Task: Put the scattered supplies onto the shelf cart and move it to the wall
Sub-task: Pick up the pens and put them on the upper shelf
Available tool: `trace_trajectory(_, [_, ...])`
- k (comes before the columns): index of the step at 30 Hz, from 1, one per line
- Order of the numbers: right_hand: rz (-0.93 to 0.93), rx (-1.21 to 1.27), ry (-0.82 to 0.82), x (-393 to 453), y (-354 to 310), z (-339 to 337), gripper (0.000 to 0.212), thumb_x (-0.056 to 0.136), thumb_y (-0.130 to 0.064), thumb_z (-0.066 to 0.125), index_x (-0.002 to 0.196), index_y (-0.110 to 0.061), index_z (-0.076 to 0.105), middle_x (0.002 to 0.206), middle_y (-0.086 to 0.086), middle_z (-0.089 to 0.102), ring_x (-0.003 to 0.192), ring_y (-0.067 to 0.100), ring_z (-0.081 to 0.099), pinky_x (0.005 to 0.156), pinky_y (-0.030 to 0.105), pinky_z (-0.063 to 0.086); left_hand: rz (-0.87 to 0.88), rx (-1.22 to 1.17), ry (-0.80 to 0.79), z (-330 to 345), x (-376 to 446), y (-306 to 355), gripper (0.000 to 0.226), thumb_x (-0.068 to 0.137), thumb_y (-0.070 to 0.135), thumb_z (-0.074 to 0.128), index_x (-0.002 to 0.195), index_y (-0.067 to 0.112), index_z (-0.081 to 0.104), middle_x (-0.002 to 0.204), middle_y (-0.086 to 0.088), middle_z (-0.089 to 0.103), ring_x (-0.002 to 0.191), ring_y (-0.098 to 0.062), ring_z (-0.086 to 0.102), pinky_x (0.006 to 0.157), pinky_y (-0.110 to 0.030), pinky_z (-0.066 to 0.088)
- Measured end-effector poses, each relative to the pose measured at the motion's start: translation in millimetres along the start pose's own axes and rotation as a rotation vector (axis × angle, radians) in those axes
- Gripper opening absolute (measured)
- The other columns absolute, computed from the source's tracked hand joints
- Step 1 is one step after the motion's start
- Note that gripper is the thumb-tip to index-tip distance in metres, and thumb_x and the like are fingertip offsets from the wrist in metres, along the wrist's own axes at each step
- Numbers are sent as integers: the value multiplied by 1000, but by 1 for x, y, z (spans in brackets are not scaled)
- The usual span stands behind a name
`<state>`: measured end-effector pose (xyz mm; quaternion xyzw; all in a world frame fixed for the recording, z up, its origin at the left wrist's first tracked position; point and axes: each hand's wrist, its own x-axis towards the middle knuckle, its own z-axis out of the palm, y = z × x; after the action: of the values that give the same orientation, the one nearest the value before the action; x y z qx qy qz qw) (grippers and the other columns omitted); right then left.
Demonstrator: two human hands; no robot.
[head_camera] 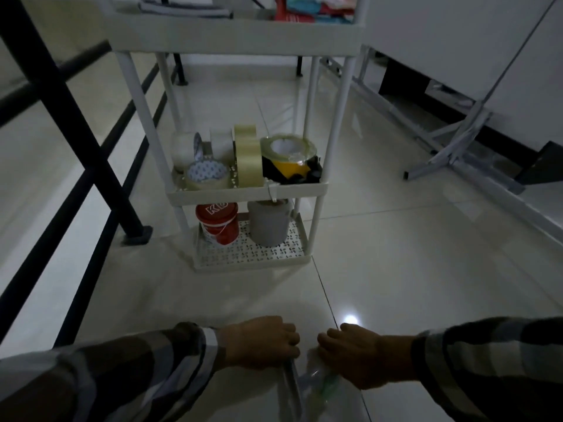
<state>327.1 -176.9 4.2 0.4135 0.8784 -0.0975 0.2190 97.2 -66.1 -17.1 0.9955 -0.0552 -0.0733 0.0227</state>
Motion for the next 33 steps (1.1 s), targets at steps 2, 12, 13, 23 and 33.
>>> trace_trajectory(2, [27,-2,29,-2,14,-14,32,98,-34,55,122,-13,49,112,10,56,84,28,56,75,44,49,-36,16,46,-12,0,-12,20,97,19,67,117,12,64,108,-9,65,100,-29,59,77,-42,54])
trace_trajectory(12, [258,171,809,-32,80,-147,16,98,-40,41,98,-26,48,88,-8,53,66,10,50,60,28,52,-243,80,762,-180,-42,-82,32,101,18,54,127,3,67,123,-13,68,109,-25,64,92,-32,56])
trace_trajectory(13, [242,177,885,-35,84,-167,9,97,-36,41,97,-28,44,86,-9,51,63,10,47,56,29,50,-234,89,815,-199,-47,-86,31,103,15,53,126,-1,67,124,-15,67,110,-28,63,95,-32,54])
trace_trajectory(23, [2,200,1605,-57,68,-331,18,97,-26,48,109,-13,49,81,-12,51,62,-2,49,58,10,38,-401,310,1241,-356,-98,-78,18,97,18,74,99,1,67,81,-2,53,69,-11,43,63,-22,36])
trace_trajectory(33, [86,566,1877,-72,65,-382,8,106,-18,49,109,-12,46,80,-19,65,58,4,62,49,18,50,-997,163,1161,-422,-114,-105,41,87,42,70,61,10,70,48,-4,53,41,-15,49,44,-35,48])
